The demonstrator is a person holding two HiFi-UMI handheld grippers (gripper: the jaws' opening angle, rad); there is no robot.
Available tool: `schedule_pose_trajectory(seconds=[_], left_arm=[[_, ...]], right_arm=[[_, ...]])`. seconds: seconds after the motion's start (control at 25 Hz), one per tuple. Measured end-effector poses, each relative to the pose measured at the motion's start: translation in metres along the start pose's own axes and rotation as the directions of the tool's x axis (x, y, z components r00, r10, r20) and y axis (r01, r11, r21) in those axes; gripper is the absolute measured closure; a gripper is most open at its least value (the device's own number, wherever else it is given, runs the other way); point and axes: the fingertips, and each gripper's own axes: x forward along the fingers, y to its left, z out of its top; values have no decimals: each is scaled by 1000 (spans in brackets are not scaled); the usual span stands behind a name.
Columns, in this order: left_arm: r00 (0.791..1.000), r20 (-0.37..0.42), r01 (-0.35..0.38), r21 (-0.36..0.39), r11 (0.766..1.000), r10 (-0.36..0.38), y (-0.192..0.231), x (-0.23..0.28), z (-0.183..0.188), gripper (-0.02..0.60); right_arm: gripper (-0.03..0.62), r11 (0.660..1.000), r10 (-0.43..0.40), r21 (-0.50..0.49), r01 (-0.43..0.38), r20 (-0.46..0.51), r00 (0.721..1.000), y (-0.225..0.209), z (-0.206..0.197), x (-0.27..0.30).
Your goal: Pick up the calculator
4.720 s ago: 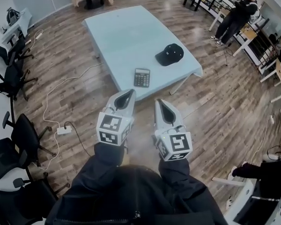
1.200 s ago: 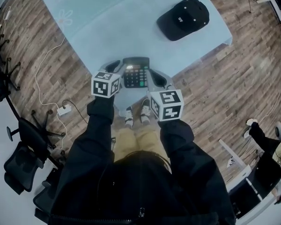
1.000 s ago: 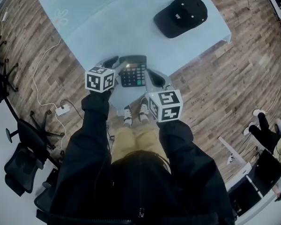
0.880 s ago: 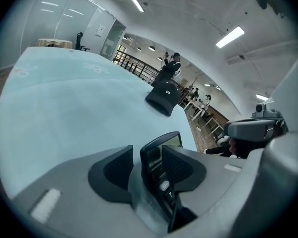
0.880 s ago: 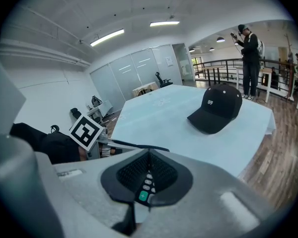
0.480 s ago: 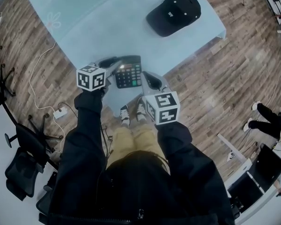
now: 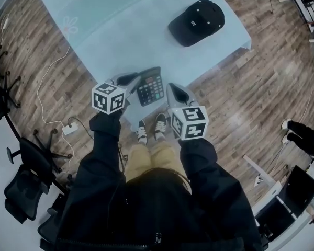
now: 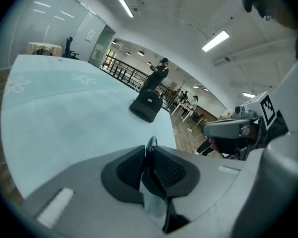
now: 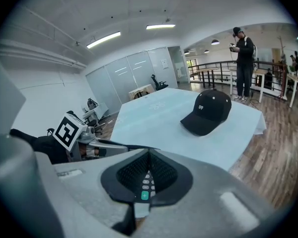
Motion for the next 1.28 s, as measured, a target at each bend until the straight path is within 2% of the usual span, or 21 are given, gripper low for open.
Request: schedule_pose_trajectory(seconds=[0.4, 0.6, 0.88, 1.12, 1.28], left_arm=[[994, 64, -93, 35, 995, 91, -22, -37, 13, 526], [978, 154, -151, 52, 987, 142, -33, -65, 39, 526], [928, 320, -233, 104, 967, 189, -74, -125, 94, 526], [860, 464, -315, 155, 936, 213, -104, -178, 154, 528], [820, 536, -350, 192, 917, 200, -129, -211, 187, 528]], right_arm=[[595, 1000, -2, -6, 2, 78, 997, 17, 23, -36], [594, 999, -1, -32, 5, 123, 992, 27, 38, -56], [595, 995, 24, -101, 2, 258, 966, 56, 92, -98], [595, 984, 68, -180, 1, 378, 923, 88, 150, -132], [594, 972, 102, -235, 2, 431, 897, 110, 177, -155]])
